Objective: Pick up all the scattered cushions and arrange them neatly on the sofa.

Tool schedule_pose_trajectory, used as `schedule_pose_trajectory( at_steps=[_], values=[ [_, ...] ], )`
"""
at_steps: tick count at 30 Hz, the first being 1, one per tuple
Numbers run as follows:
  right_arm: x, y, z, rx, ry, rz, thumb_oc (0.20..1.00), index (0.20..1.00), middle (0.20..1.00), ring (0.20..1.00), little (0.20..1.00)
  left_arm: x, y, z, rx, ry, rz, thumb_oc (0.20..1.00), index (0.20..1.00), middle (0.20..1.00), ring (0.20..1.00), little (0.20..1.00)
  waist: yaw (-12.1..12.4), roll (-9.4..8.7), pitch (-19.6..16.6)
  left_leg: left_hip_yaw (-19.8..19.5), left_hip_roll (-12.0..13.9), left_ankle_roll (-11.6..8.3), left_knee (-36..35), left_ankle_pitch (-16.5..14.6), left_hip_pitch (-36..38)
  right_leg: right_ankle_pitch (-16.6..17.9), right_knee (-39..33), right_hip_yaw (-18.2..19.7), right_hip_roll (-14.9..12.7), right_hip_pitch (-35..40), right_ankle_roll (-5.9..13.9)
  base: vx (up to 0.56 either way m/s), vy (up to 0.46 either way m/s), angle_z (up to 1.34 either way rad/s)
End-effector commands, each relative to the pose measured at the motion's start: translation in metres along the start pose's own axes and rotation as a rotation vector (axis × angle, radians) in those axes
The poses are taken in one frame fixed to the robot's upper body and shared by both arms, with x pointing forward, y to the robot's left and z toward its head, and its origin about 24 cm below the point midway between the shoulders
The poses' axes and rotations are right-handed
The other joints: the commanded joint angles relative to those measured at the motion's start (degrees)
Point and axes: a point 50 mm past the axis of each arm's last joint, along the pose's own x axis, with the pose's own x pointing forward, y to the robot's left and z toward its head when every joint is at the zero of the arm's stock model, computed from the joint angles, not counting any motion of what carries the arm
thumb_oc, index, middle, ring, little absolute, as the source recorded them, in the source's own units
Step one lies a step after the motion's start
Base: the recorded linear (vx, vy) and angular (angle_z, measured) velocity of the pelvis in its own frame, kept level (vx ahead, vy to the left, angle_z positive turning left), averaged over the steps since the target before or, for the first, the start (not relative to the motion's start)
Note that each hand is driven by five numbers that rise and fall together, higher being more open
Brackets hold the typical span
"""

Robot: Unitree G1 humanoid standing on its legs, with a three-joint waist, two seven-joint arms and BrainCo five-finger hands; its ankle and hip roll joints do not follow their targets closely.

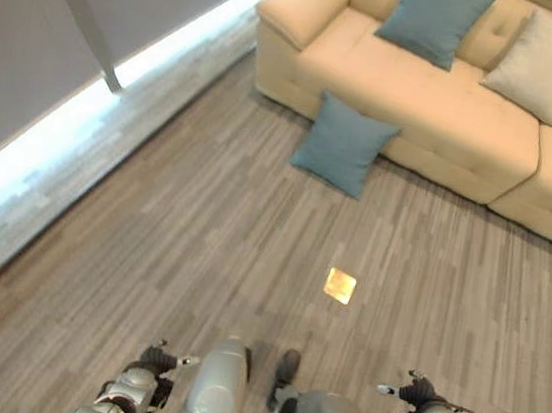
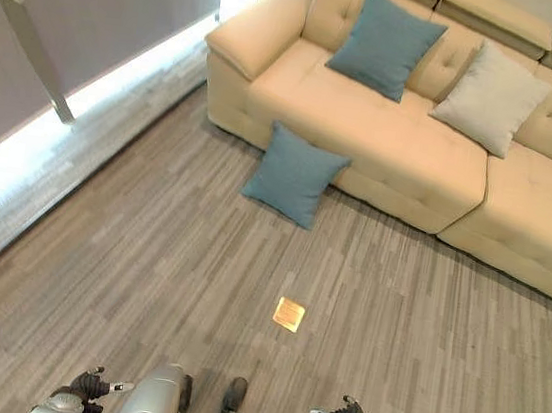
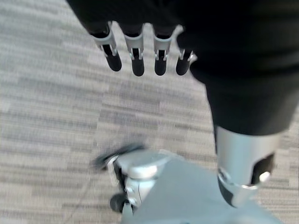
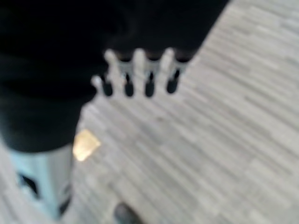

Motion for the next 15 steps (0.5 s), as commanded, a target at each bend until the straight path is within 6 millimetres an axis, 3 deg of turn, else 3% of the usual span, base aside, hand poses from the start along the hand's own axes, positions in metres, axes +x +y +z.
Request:
schedule_pose_trajectory(
  at_steps=[1, 3, 6, 8, 11, 13, 15],
  values=[
    [0.002, -0.020, 0.002, 0.017, -0.012, -0.069, 1.000, 1.000, 1.000, 1.000, 1.000, 0.001, 0.004, 0.006, 0.010, -0.036, 0.018, 1.000, 1.000, 1.000, 1.000, 1.000, -0.87, 0.53, -0.73, -3.66, -4.37, 1.12, -11.56, 3.23, 4.32, -11.22, 1.98, 0.32, -0.72, 4.04, 6.37, 0.36, 0.209, 0.12],
    [0.001, -0.017, -0.004, 0.015, 0.004, -0.060, 1.000, 1.000, 1.000, 1.000, 1.000, -0.001, 0.004, -0.004, 0.005, 0.001, 0.018, 1.000, 1.000, 1.000, 1.000, 1.000, -1.19, 0.50, -2.20, -4.54, -4.44, 1.06, -15.00, 5.36, 6.48, -12.86, 4.61, 0.08, -1.03, 4.79, 6.97, 0.55, 0.329, 0.10],
    [0.001, -0.013, -0.005, 0.012, 0.010, -0.048, 1.000, 1.000, 1.000, 1.000, 1.000, -0.001, 0.005, -0.009, 0.005, 0.019, 0.020, 1.000, 1.000, 1.000, 1.000, 1.000, -1.02, 0.33, -2.71, -4.63, -5.15, 1.99, -13.02, 4.08, 7.23, -12.99, 9.84, 0.21, -2.40, 4.01, 7.73, 0.40, 0.298, -0.05],
    [0.001, -0.008, -0.003, 0.005, 0.006, -0.027, 1.000, 1.000, 1.000, 1.000, 1.000, -0.002, 0.010, -0.014, 0.014, 0.034, 0.028, 1.000, 1.000, 1.000, 1.000, 1.000, -0.71, 0.42, -2.39, -4.10, -6.34, 4.41, -11.63, 0.95, 10.21, -10.30, 24.48, -0.77, -6.23, 0.04, 10.69, 0.48, 0.444, -0.37],
    [0.001, -0.006, 0.004, 0.007, -0.017, -0.021, 1.000, 1.000, 1.000, 1.000, 1.000, -0.001, 0.012, -0.011, 0.027, 0.027, 0.032, 1.000, 1.000, 1.000, 1.000, 1.000, -1.58, 0.78, -1.11, -3.38, -7.60, 6.26, -10.93, -1.03, 13.53, -5.52, 38.95, -1.07, -10.12, -5.41, 11.69, 0.30, 0.308, -0.20],
    [0.001, -0.006, 0.007, 0.010, -0.029, -0.020, 1.000, 1.000, 1.000, 1.000, 1.000, -0.001, 0.013, -0.011, 0.041, 0.029, 0.032, 1.000, 1.000, 1.000, 1.000, 1.000, -1.82, 1.39, -0.83, -2.62, -7.36, 6.53, -12.32, -1.34, 15.82, -6.75, 41.13, -1.67, -10.54, -8.14, 11.29, 0.29, 0.226, 0.10],
    [0.001, -0.006, 0.010, 0.013, -0.043, -0.020, 1.000, 1.000, 1.000, 1.000, 1.000, -0.001, 0.013, -0.007, 0.048, 0.015, 0.030, 1.000, 1.000, 1.000, 1.000, 1.000, -1.70, 2.27, -0.57, -1.72, -6.38, 5.93, -13.57, -1.07, 17.56, -8.76, 35.42, -3.36, -9.26, -9.25, 11.16, 0.27, 0.156, -0.07]
  ],
)
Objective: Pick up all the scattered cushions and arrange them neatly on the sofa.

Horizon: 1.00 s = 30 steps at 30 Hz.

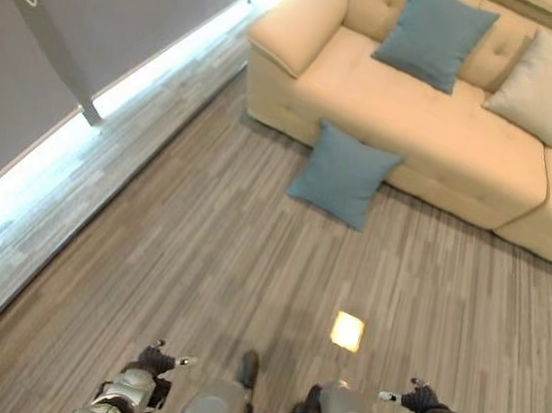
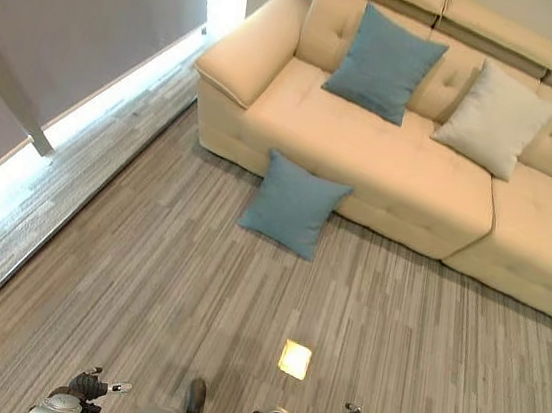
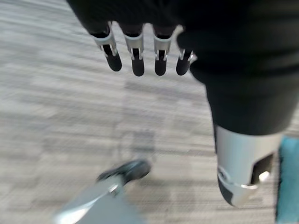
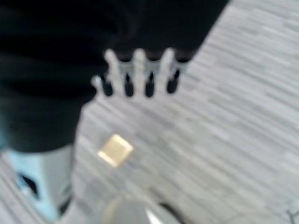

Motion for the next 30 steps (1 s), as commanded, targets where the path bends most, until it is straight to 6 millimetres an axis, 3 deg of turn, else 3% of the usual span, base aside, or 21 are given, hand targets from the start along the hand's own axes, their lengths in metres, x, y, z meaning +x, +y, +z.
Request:
schedule_pose_trajectory(
  at_steps=[1, 2, 3, 4, 5, 6, 8, 10, 11, 13, 14, 15, 16, 19, 20, 21, 22, 25, 26, 29, 30],
  values=[
    [0.004, -0.013, 0.020, -0.005, -0.057, -0.038, 1.000, 1.000, 1.000, 1.000, 1.000, 0.001, 0.012, 0.002, 0.030, -0.007, 0.030, 1.000, 1.000, 1.000, 1.000, 1.000, 0.49, 0.61, 1.75, -0.62, 1.62, -4.54, 4.49, -9.11, -1.87, 7.33, -14.76, -2.03, 5.07, 5.50, -0.49, 0.17, 0.058, -0.08],
    [0.004, -0.013, 0.022, -0.002, -0.060, -0.039, 1.000, 1.000, 1.000, 1.000, 1.000, 0.001, 0.012, 0.004, 0.034, -0.014, 0.029, 1.000, 1.000, 1.000, 1.000, 1.000, 0.67, 1.06, 1.86, -0.16, 2.15, -4.83, 4.50, -9.33, -1.54, 6.86, -19.54, -3.20, 5.71, 6.09, -0.49, 0.26, 0.040, 0.04],
    [0.004, -0.014, 0.022, -0.003, -0.059, -0.042, 1.000, 1.000, 1.000, 1.000, 1.000, 0.002, 0.012, 0.007, 0.044, -0.024, 0.027, 1.000, 1.000, 1.000, 1.000, 1.000, 1.15, 1.48, 2.01, 0.61, 2.82, -5.51, 4.69, -9.92, -0.95, 7.45, -32.06, -3.69, 8.17, 6.02, -0.01, 0.34, 0.038, -0.03],
    [0.004, -0.015, 0.022, -0.004, -0.052, -0.042, 1.000, 1.000, 1.000, 1.000, 1.000, 0.002, 0.012, 0.009, 0.048, -0.030, 0.027, 1.000, 1.000, 1.000, 1.000, 1.000, 1.31, 1.31, 2.13, 0.79, 2.69, -5.69, 5.16, -10.40, -0.80, 8.66, -38.40, -2.69, 9.35, 6.48, 0.87, 0.25, 0.011, -0.14],
    [0.004, -0.015, 0.022, -0.004, -0.052, -0.042, 1.000, 1.000, 1.000, 1.000, 1.000, 0.002, 0.012, 0.009, 0.048, -0.031, 0.027, 1.000, 1.000, 1.000, 1.000, 1.000, 1.37, 1.31, 2.14, 0.85, 2.72, -5.69, 5.25, -10.44, -0.84, 8.85, -38.73, -2.65, 9.43, 6.60, 0.85, 0.28, 0.003, -0.28],
    [0.004, -0.016, 0.022, -0.014, -0.051, -0.042, 1.000, 1.000, 1.000, 1.000, 1.000, 0.002, 0.013, 0.010, 0.044, -0.032, 0.031, 1.000, 1.000, 1.000, 1.000, 1.000, 1.77, 0.99, 2.28, 1.52, 2.37, -5.95, 6.08, -11.26, -0.68, 10.82, -45.49, -1.28, 10.30, 6.17, 2.17, 0.33, 0.011, -0.20],
    [0.004, -0.016, 0.022, -0.017, -0.052, -0.043, 1.000, 1.000, 1.000, 1.000, 1.000, 0.002, 0.014, 0.009, 0.040, -0.028, 0.034, 1.000, 1.000, 1.000, 1.000, 1.000, 1.90, 1.02, 2.29, 1.88, 2.28, -6.15, 6.67, -11.94, -0.37, 11.33, -47.02, -0.51, 10.82, 5.88, 2.52, 0.39, -0.002, -0.05],
    [0.004, -0.017, 0.013, -0.028, -0.030, -0.040, 1.000, 1.000, 1.000, 1.000, 1.000, 0.001, 0.011, 0.001, 0.045, -0.009, 0.021, 1.000, 1.000, 1.000, 1.000, 1.000, 1.99, 0.86, 1.39, 1.44, 1.51, -6.19, 10.00, -16.31, 1.76, 11.23, -46.39, 1.31, 11.61, 7.10, 2.04, 0.54, -0.031, 0.00],
    [0.004, -0.017, 0.013, -0.028, -0.030, -0.040, 1.000, 1.000, 1.000, 1.000, 1.000, 0.001, 0.011, 0.001, 0.045, -0.009, 0.021, 1.000, 1.000, 1.000, 1.000, 1.000, 2.00, 0.87, 1.40, 1.45, 1.52, -6.19, 10.05, -16.34, 1.76, 11.23, -46.39, 1.31, 11.63, 7.11, 2.04, 0.62, -0.051, 0.03],
    [0.003, -0.016, 0.005, -0.037, -0.010, -0.034, 1.000, 1.000, 1.000, 1.000, 1.000, -0.001, 0.003, -0.011, 0.017, 0.030, 0.001, 1.000, 1.000, 1.000, 1.000, 1.000, 1.71, 1.90, 0.24, 2.01, 3.38, -9.23, 21.30, -13.77, 0.91, 10.44, -43.86, 1.81, 13.14, 9.76, -0.25, 0.58, -0.074, 0.07],
    [0.003, -0.016, 0.005, -0.037, -0.010, -0.034, 1.000, 1.000, 1.000, 1.000, 1.000, -0.001, 0.003, -0.011, 0.017, 0.030, 0.000, 1.000, 1.000, 1.000, 1.000, 1.000, 1.70, 1.92, 0.22, 2.00, 3.42, -9.24, 21.43, -13.84, 0.82, 10.45, -43.87, 1.80, 13.17, 9.74, -0.26, 0.37, -0.155, 0.12],
    [0.003, -0.016, 0.009, -0.037, -0.026, -0.036, 1.000, 1.000, 1.000, 1.000, 1.000, -0.001, 0.003, -0.006, 0.009, 0.011, 0.002, 1.000, 1.000, 1.000, 1.000, 1.000, 2.30, 2.54, 1.60, 2.63, 7.21, -11.36, 39.89, -9.66, -6.79, 9.92, -44.79, 1.08, 15.09, 12.46, -2.63, 0.26, -0.183, 0.11],
    [0.004, -0.018, 0.014, -0.027, -0.044, -0.043, 1.000, 1.000, 1.000, 1.000, 1.000, 0.000, 0.002, 0.000, 0.001, -0.007, 0.001, 1.000, 1.000, 1.000, 1.000, 1.000, 2.68, 2.93, 2.40, 1.99, 9.00, -11.44, 46.18, -7.87, -10.22, 9.04, -44.74, 1.44, 16.50, 13.24, -4.40, 0.27, -0.184, 0.18],
    [0.004, -0.020, 0.014, -0.011, -0.033, -0.053, 1.000, 1.000, 1.000, 1.000, 1.000, 0.001, 0.004, 0.005, -0.023, -0.018, 0.010, 1.000, 1.000, 1.000, 1.000, 1.000, 3.20, 2.64, 3.08, 1.90, 10.43, -10.27, 50.58, -9.56, -14.56, 7.52, -45.19, 1.23, 17.36, 14.80, -5.70, 0.28, -0.118, -0.35],
    [0.004, -0.021, 0.014, -0.010, -0.032, -0.057, 1.000, 1.000, 1.000, 1.000, 1.000, 0.001, 0.002, 0.009, -0.036, -0.032, 0.008, 1.000, 1.000, 1.000, 1.000, 1.000, 3.29, 1.31, 3.34, 1.32, 8.77, -8.88, 45.74, -12.48, -16.38, 6.66, -45.25, 1.52, 16.35, 16.03, -5.64, 0.18, -0.026, -0.24],
    [0.004, -0.021, 0.014, -0.010, -0.032, -0.057, 1.000, 1.000, 1.000, 1.000, 1.000, 0.001, 0.002, 0.009, -0.036, -0.032, 0.008, 1.000, 1.000, 1.000, 1.000, 1.000, 3.30, 1.24, 3.38, 1.36, 8.70, -8.87, 45.60, -12.41, -16.27, 6.65, -45.24, 1.54, 16.28, 16.07, -5.63, 0.39, 0.000, 0.02],
    [0.004, -0.022, 0.015, -0.018, -0.037, -0.061, 1.000, 1.000, 1.000, 1.000, 1.000, 0.001, 0.000, 0.011, -0.048, -0.039, 0.003, 1.000, 1.000, 1.000, 1.000, 1.000, 3.14, -0.02, 3.05, 0.00, 6.14, -7.97, 36.91, -14.78, -16.80, 6.16, -45.65, 1.92, 15.12, 16.54, -5.02, 0.31, 0.052, 0.04],
    [0.005, -0.026, 0.013, -0.037, -0.036, -0.076, 1.000, 1.000, 1.000, 1.000, 1.000, 0.001, 0.001, 0.012, -0.060, -0.045, 0.010, 1.000, 1.000, 1.000, 1.000, 1.000, 2.71, -1.18, 2.47, -6.34, 1.46, -9.02, 13.13, -7.16, -14.58, 5.83, -46.30, 2.35, 14.07, 17.35, -4.76, 0.34, 0.089, -0.11],
    [0.005, -0.028, 0.014, -0.036, -0.037, -0.083, 1.000, 1.000, 1.000, 1.000, 1.000, 0.001, 0.001, 0.012, -0.063, -0.046, 0.009, 1.000, 1.000, 1.000, 1.000, 1.000, 2.54, -1.05, 2.29, -8.16, 1.34, -9.36, 8.59, -5.94, -15.01, 5.24, -46.33, 2.27, 14.49, 17.77, -5.00, 0.23, 0.076, 0.02],
    [0.005, -0.030, 0.010, -0.037, -0.022, -0.088, 1.000, 1.000, 1.000, 1.000, 1.000, 0.001, 0.001, 0.008, -0.057, -0.029, 0.008, 1.000, 1.000, 1.000, 1.000, 1.000, 2.08, -0.98, 1.38, -8.06, 2.01, -9.36, -0.03, -2.95, -12.92, 3.44, -44.95, 2.55, 14.88, 19.03, -5.19, 0.47, 0.168, -0.18],
    [0.004, -0.026, 0.005, -0.039, -0.010, -0.079, 1.000, 1.000, 1.000, 1.000, 1.000, 0.001, 0.001, 0.005, -0.057, -0.022, 0.008, 1.000, 1.000, 1.000, 1.000, 1.000, 2.05, -1.28, 0.91, -7.89, 1.89, -9.25, 1.19, -1.42, -12.63, 2.87, -43.94, 2.38, 14.60, 19.38, -5.00, 0.50, 0.220, -0.28]
  ],
)
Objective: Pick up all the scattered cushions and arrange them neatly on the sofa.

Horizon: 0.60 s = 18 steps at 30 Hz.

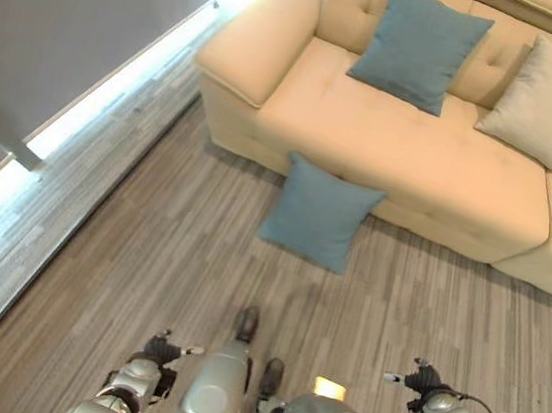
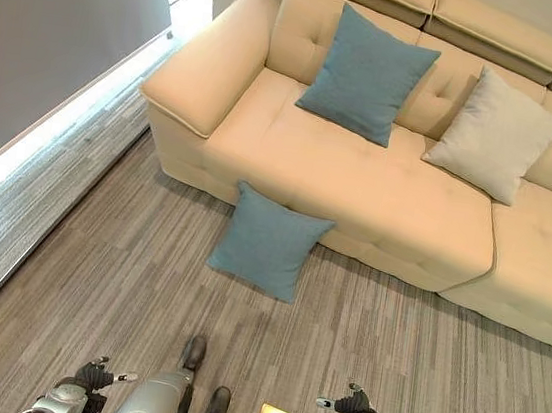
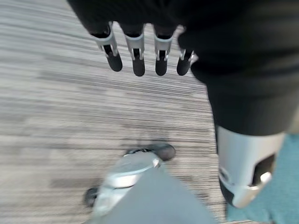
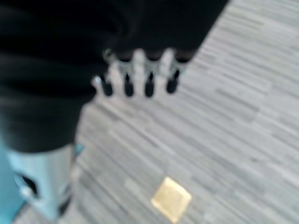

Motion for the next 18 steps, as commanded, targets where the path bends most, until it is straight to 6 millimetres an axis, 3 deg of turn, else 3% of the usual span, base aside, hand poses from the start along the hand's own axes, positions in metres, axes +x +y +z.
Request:
schedule_pose_trajectory(
  at_steps=[1, 2, 3, 4, 5, 6, 7, 9, 11, 13, 14, 16, 18],
  values=[
    [-0.003, -0.002, -0.018, 0.004, 0.038, -0.015, 1.000, 1.000, 1.000, 1.000, 1.000, -0.002, 0.006, -0.015, -0.030, 0.034, 0.018, 1.000, 1.000, 1.000, 1.000, 1.000, 0.24, -0.72, -2.46, 1.04, 0.00, 1.75, 2.48, -1.34, 4.55, -8.55, 7.32, -2.45, -3.52, -1.02, 5.86, 0.36, 0.169, -0.30],
    [-0.003, -0.001, -0.019, 0.004, 0.038, -0.015, 1.000, 1.000, 1.000, 1.000, 1.000, -0.002, 0.006, -0.015, -0.030, 0.034, 0.018, 1.000, 1.000, 1.000, 1.000, 1.000, 0.34, -0.73, -2.48, 1.16, 0.00, 1.77, 2.73, -1.50, 4.43, -8.61, 7.44, -2.35, -3.55, -1.10, 5.87, 0.46, 0.257, -0.41],
    [-0.004, 0.002, -0.021, 0.009, 0.047, -0.004, 1.000, 1.000, 1.000, 1.000, 1.000, -0.003, 0.008, -0.017, -0.031, 0.043, 0.022, 1.000, 1.000, 1.000, 1.000, 1.000, 0.98, -1.43, -2.96, 1.82, -0.47, 2.46, 5.32, -3.36, 5.14, -9.15, 12.68, -2.60, -4.98, -1.81, 7.78, 0.29, 0.169, -0.38],
    [-0.004, 0.002, -0.021, 0.009, 0.047, -0.004, 1.000, 1.000, 1.000, 1.000, 1.000, -0.003, 0.008, -0.017, -0.031, 0.043, 0.022, 1.000, 1.000, 1.000, 1.000, 1.000, 1.00, -1.43, -2.96, 1.83, -0.46, 2.46, 5.33, -3.37, 5.14, -9.16, 12.70, -2.58, -4.98, -1.82, 7.78, 0.55, 0.367, -0.50],
    [-0.004, 0.006, -0.020, 0.010, 0.048, 0.010, 1.000, 1.000, 1.000, 1.000, 1.000, -0.002, 0.011, -0.016, -0.017, 0.042, 0.026, 1.000, 1.000, 1.000, 1.000, 1.000, 0.80, -1.68, -2.52, 2.59, -0.82, 3.91, 6.86, -5.26, 6.80, -6.01, 23.89, -3.23, -7.73, -5.65, 10.09, 0.26, 0.202, -0.44],
    [-0.004, 0.006, -0.020, 0.010, 0.048, 0.010, 1.000, 1.000, 1.000, 1.000, 1.000, -0.002, 0.011, -0.016, -0.017, 0.041, 0.026, 1.000, 1.000, 1.000, 1.000, 1.000, 0.89, -1.75, -2.56, 2.71, -0.89, 3.96, 6.95, -5.31, 6.69, -6.20, 24.31, -3.10, -7.87, -5.93, 10.14, 0.51, 0.422, -0.50],
    [-0.003, 0.005, -0.016, 0.013, 0.035, 0.011, 1.000, 1.000, 1.000, 1.000, 1.000, -0.002, 0.011, -0.013, -0.021, 0.027, 0.024, 1.000, 1.000, 1.000, 1.000, 1.000, 0.54, -1.41, -2.00, 3.54, -1.77, 5.84, 7.24, -7.01, 9.19, -2.68, 34.26, -5.14, -11.82, -9.29, 11.64, 0.34, 0.305, -0.34],
    [-0.003, 0.006, -0.011, 0.023, 0.022, 0.013, 1.000, 1.000, 1.000, 1.000, 1.000, -0.001, 0.013, -0.009, -0.006, 0.020, 0.027, 1.000, 1.000, 1.000, 1.000, 1.000, -0.06, -0.96, -1.30, 3.85, -2.17, 6.96, 7.02, -8.33, 11.73, -1.19, 40.30, -3.78, -12.94, -12.58, 10.99, 0.37, 0.315, -0.20],
    [-0.003, 0.005, -0.009, 0.022, 0.015, 0.013, 1.000, 1.000, 1.000, 1.000, 1.000, -0.002, 0.014, -0.011, -0.012, 0.025, 0.030, 1.000, 1.000, 1.000, 1.000, 1.000, 0.45, 0.37, -1.14, 4.56, -1.47, 7.57, 7.28, -9.24, 12.90, -2.78, 37.68, -5.98, -14.51, -13.01, 10.32, 0.26, 0.179, -0.08],
    [-0.002, 0.004, -0.005, 0.020, 0.001, 0.011, 1.000, 1.000, 1.000, 1.000, 1.000, -0.002, 0.014, -0.013, -0.012, 0.030, 0.030, 1.000, 1.000, 1.000, 1.000, 1.000, 0.96, 1.84, -1.25, 4.89, -0.07, 7.29, 6.47, -9.30, 13.77, -4.75, 29.71, -7.26, -13.52, -12.64, 9.23, 0.19, 0.074, -0.08],
    [-0.002, 0.004, -0.005, 0.020, 0.001, 0.011, 1.000, 1.000, 1.000, 1.000, 1.000, -0.002, 0.014, -0.013, -0.012, 0.030, 0.030, 1.000, 1.000, 1.000, 1.000, 1.000, 0.98, 1.88, -1.23, 4.89, -0.03, 7.28, 6.46, -9.31, 13.82, -4.69, 29.59, -7.27, -13.46, -12.56, 9.22, 0.18, 0.032, -0.14],
    [0.000, -0.001, 0.004, 0.018, -0.027, 0.002, 1.000, 1.000, 1.000, 1.000, 1.000, -0.002, 0.014, -0.016, 0.005, 0.037, 0.033, 1.000, 1.000, 1.000, 1.000, 1.000, 1.47, 2.63, -1.21, 5.40, 0.63, 6.88, 6.56, -9.30, 13.89, -2.78, 14.16, -4.35, -10.61, -11.99, 10.26, 0.21, 0.001, -0.06],
    [0.000, -0.004, 0.007, 0.009, -0.037, -0.001, 1.000, 1.000, 1.000, 1.000, 1.000, -0.002, 0.016, -0.015, 0.014, 0.037, 0.039, 1.000, 1.000, 1.000, 1.000, 1.000, 1.28, 2.63, -0.85, 5.34, 0.51, 6.69, 7.23, -9.57, 13.96, -1.28, 10.13, -2.24, -9.78, -11.96, 11.35, 0.19, -0.036, -0.23]
  ],
)
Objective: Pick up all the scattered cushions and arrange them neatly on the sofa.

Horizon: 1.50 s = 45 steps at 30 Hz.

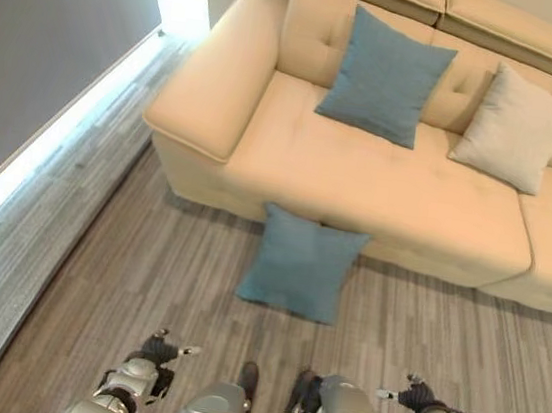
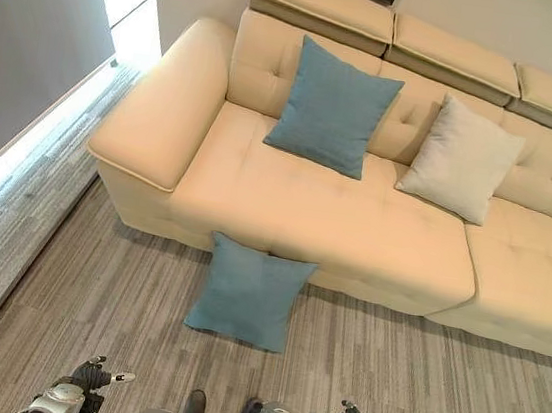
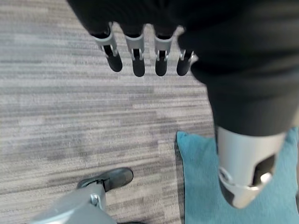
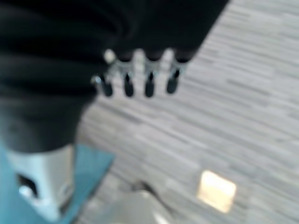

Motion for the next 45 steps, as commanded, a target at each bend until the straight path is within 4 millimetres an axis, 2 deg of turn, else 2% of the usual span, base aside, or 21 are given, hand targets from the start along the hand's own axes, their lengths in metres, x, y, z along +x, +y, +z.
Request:
schedule_pose_trajectory(
  at_steps=[1, 3, 7, 14, 15, 16, 17, 18, 20, 21, 22, 23, 24, 25, 26, 27, 32, 37, 40, 45],
  values=[
    [0.003, -0.022, 0.009, -0.017, -0.028, -0.061, 1.000, 1.000, 1.000, 1.000, 1.000, 0.000, 0.010, -0.005, -0.003, 0.007, 0.026, 1.000, 1.000, 1.000, 1.000, 1.000, 0.47, -0.45, 0.95, -1.88, -0.26, -2.49, 7.53, -11.15, -3.60, 5.50, -9.15, 2.70, 2.03, 6.10, 1.03, 0.24, -0.070, -0.13],
    [0.003, -0.021, 0.006, -0.019, -0.023, -0.056, 1.000, 1.000, 1.000, 1.000, 1.000, 0.000, 0.010, -0.005, -0.003, 0.006, 0.025, 1.000, 1.000, 1.000, 1.000, 1.000, 0.39, -0.94, 0.63, -2.26, -0.74, -2.77, 8.11, -12.26, -2.78, 5.74, -9.50, 3.59, 2.40, 7.02, 0.60, 0.26, -0.088, 0.12],
    [0.002, -0.020, 0.002, -0.033, -0.012, -0.056, 1.000, 1.000, 1.000, 1.000, 1.000, -0.001, 0.007, -0.008, -0.002, 0.011, 0.016, 1.000, 1.000, 1.000, 1.000, 1.000, 0.34, -1.64, -0.54, -2.49, -0.22, -3.66, 9.58, -13.47, -2.26, 6.26, -11.07, 2.93, 3.14, 9.05, 0.26, 0.23, -0.133, 0.21],
    [0.002, -0.019, 0.004, -0.022, -0.031, -0.048, 1.000, 1.000, 1.000, 1.000, 1.000, -0.002, 0.006, -0.012, 0.008, 0.022, 0.009, 1.000, 1.000, 1.000, 1.000, 1.000, -0.12, -2.66, -1.60, -2.75, 1.17, -5.41, 10.99, -14.70, -1.65, 3.72, -11.36, 2.97, 4.63, 10.65, -1.24, 0.15, -0.141, -0.02],
    [0.001, -0.017, 0.004, -0.003, -0.041, -0.042, 1.000, 1.000, 1.000, 1.000, 1.000, -0.002, 0.005, -0.011, 0.026, 0.016, 0.001, 1.000, 1.000, 1.000, 1.000, 1.000, -0.60, -3.24, -1.72, -1.66, 2.16, -6.95, 14.08, -14.75, -2.54, 2.33, -11.49, 2.86, 5.16, 11.53, -2.39, 0.06, -0.148, 0.08],
    [0.001, -0.018, 0.005, 0.009, -0.047, -0.047, 1.000, 1.000, 1.000, 1.000, 1.000, -0.001, 0.005, -0.007, 0.032, 0.002, 0.000, 1.000, 1.000, 1.000, 1.000, 1.000, -0.66, -3.53, -0.85, -0.93, 2.99, -7.93, 19.84, -13.47, -5.37, 2.08, -11.60, 2.36, 5.21, 12.05, -3.17, -0.01, -0.169, 0.12],
    [0.002, -0.022, 0.008, 0.017, -0.058, -0.059, 1.000, 1.000, 1.000, 1.000, 1.000, 0.000, 0.004, 0.001, 0.035, -0.022, -0.004, 1.000, 1.000, 1.000, 1.000, 1.000, -0.58, -3.46, 0.60, -1.26, 3.56, -8.31, 27.15, -12.58, -9.68, 2.25, -11.87, 1.83, 5.57, 12.18, -3.81, -0.11, -0.077, 0.22],
    [0.002, -0.025, 0.012, 0.032, -0.070, -0.070, 1.000, 1.000, 1.000, 1.000, 1.000, 0.001, 0.004, 0.006, 0.033, -0.035, -0.003, 1.000, 1.000, 1.000, 1.000, 1.000, -0.49, -3.41, 1.42, -1.04, 4.01, -8.47, 29.96, -12.49, -11.55, 2.01, -11.87, 1.71, 5.90, 12.30, -4.17, -0.10, -0.027, 0.30],
    [0.003, -0.027, 0.013, 0.044, -0.064, -0.079, 1.000, 1.000, 1.000, 1.000, 1.000, 0.002, 0.002, 0.017, 0.017, -0.066, -0.008, 1.000, 1.000, 1.000, 1.000, 1.000, -0.46, -3.71, 1.98, -2.34, 3.45, -7.48, 28.37, -15.13, -14.39, 1.69, -12.28, 0.81, 5.51, 12.10, -4.16, -0.01, 0.064, 0.17],
    [0.003, -0.028, 0.013, 0.044, -0.062, -0.083, 1.000, 1.000, 1.000, 1.000, 1.000, 0.002, 0.000, 0.018, 0.012, -0.070, -0.015, 1.000, 1.000, 1.000, 1.000, 1.000, -0.68, -3.92, 1.57, -3.11, 2.81, -7.09, 24.67, -14.89, -14.05, 1.57, -12.41, 0.52, 4.99, 11.90, -3.92, 0.03, 0.124, 0.28],
    [0.003, -0.030, 0.010, 0.009, -0.059, -0.091, 1.000, 1.000, 1.000, 1.000, 1.000, 0.002, 0.004, 0.017, 0.059, -0.069, 0.008, 1.000, 1.000, 1.000, 1.000, 1.000, -1.01, -3.97, 1.41, -3.78, 3.03, -6.87, 21.53, -13.08, -15.50, 1.49, -12.45, 0.17, 4.73, 11.67, -3.81, 0.03, 0.078, 0.55],
    [0.003, -0.030, 0.010, 0.008, -0.059, -0.091, 1.000, 1.000, 1.000, 1.000, 1.000, 0.002, 0.004, 0.017, 0.059, -0.069, 0.008, 1.000, 1.000, 1.000, 1.000, 1.000, -1.27, -4.16, 1.20, -3.92, 2.78, -6.87, 20.72, -12.57, -15.35, 1.46, -12.40, -0.02, 4.50, 11.50, -3.79, 0.17, 0.383, 0.57],
    [0.002, -0.025, 0.004, 0.025, -0.034, -0.072, 1.000, 1.000, 1.000, 1.000, 1.000, 0.001, -0.002, 0.011, 0.033, -0.050, -0.015, 1.000, 1.000, 1.000, 1.000, 1.000, -1.25, -3.24, 0.55, -4.80, 1.69, -6.49, 16.18, -11.99, -13.19, 1.21, -9.01, 0.34, 3.24, 10.63, -3.61, 0.16, 0.345, 0.30],
    [0.002, -0.025, 0.004, 0.025, -0.034, -0.072, 1.000, 1.000, 1.000, 1.000, 1.000, 0.001, -0.002, 0.010, 0.033, -0.050, -0.015, 1.000, 1.000, 1.000, 1.000, 1.000, -1.23, -3.26, 0.51, -4.76, 1.65, -6.47, 16.04, -11.93, -13.14, 1.12, -8.82, 0.38, 3.18, 10.52, -3.59, 0.24, 0.580, -0.02],
    [0.002, -0.023, 0.007, 0.016, -0.040, -0.060, 1.000, 1.000, 1.000, 1.000, 1.000, 0.000, -0.002, 0.001, 0.033, -0.024, -0.019, 1.000, 1.000, 1.000, 1.000, 1.000, -1.20, -2.77, 0.28, -5.56, 0.36, -5.87, 14.89, -11.80, -12.43, 1.18, -5.85, 0.91, 2.20, 9.12, -2.97, 0.13, 0.312, -0.31],
    [0.002, -0.021, 0.008, 0.011, -0.043, -0.055, 1.000, 1.000, 1.000, 1.000, 1.000, -0.001, -0.001, -0.004, 0.040, -0.006, -0.017, 1.000, 1.000, 1.000, 1.000, 1.000, -1.05, -2.73, 0.10, -5.28, 0.27, -5.56, 13.63, -11.75, -11.42, 1.15, -5.45, 1.23, 1.85, 8.96, -2.69, 0.18, 0.389, -0.54],
    [0.002, -0.017, 0.011, -0.007, -0.048, -0.044, 1.000, 1.000, 1.000, 1.000, 1.000, -0.002, 0.011, -0.017, 0.031, 0.040, 0.014, 1.000, 1.000, 1.000, 1.000, 1.000, 0.62, -2.16, -0.20, -3.81, -0.49, -3.63, 14.13, -13.53, -9.66, 1.63, -5.23, 2.41, 1.07, 9.77, -1.53, 0.13, 0.184, -0.36],
    [0.003, -0.017, 0.014, -0.010, -0.058, -0.038, 1.000, 1.000, 1.000, 1.000, 1.000, -0.002, 0.016, -0.018, 0.037, 0.040, 0.029, 1.000, 1.000, 1.000, 1.000, 1.000, 0.97, -1.78, -0.25, -3.34, -0.62, -2.54, 14.58, -14.48, -8.93, 1.55, -2.74, 2.57, 0.47, 9.21, -1.08, 0.09, 0.111, -0.21],
    [0.003, -0.019, 0.019, -0.006, -0.074, -0.043, 1.000, 1.000, 1.000, 1.000, 1.000, -0.001, 0.017, -0.010, 0.035, 0.010, 0.033, 1.000, 1.000, 1.000, 1.000, 1.000, 0.84, -1.33, 0.26, -3.45, -0.84, -1.90, 14.29, -14.70, -8.27, 2.04, -0.12, 3.19, 0.15, 7.79, -0.86, 0.07, 0.038, -0.01],
    [0.004, -0.023, 0.030, -0.009, -0.108, -0.054, 1.000, 1.000, 1.000, 1.000, 1.000, 0.000, 0.018, 0.001, 0.010, -0.024, 0.042, 1.000, 1.000, 1.000, 1.000, 1.000, 1.73, -0.98, 0.99, -2.45, -0.16, -1.95, 12.98, -14.04, -8.75, 4.05, -5.50, 1.32, 0.10, 7.29, -0.39, 0.02, -0.071, -0.17]
  ],
)
